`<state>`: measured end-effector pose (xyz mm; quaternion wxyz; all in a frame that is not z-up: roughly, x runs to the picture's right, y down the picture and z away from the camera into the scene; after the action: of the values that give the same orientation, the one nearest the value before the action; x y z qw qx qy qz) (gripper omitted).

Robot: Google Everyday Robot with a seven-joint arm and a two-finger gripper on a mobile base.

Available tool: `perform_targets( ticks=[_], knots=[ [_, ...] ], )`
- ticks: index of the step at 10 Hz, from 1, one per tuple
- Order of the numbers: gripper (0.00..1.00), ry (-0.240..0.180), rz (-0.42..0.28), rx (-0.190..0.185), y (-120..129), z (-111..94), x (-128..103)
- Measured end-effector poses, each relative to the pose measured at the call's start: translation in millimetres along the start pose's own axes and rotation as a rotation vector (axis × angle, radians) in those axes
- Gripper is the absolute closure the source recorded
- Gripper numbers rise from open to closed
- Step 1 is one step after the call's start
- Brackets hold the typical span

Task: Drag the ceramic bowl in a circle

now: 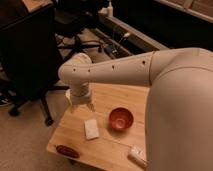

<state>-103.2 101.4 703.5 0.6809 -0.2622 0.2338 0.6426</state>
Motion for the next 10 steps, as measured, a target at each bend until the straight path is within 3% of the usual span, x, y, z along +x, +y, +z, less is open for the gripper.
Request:
perform_targets(
  ticks=[4,7,10],
  knots=[
    [0.35,-0.007,-0.004,0.007,-3.3,2.8,-0.5],
    [0.35,-0.04,0.047,0.019,-37.1,26.9,-2.7],
    [0.35,-0.049,0.128,0.048,-89.3,61.1,6.6]
  ],
)
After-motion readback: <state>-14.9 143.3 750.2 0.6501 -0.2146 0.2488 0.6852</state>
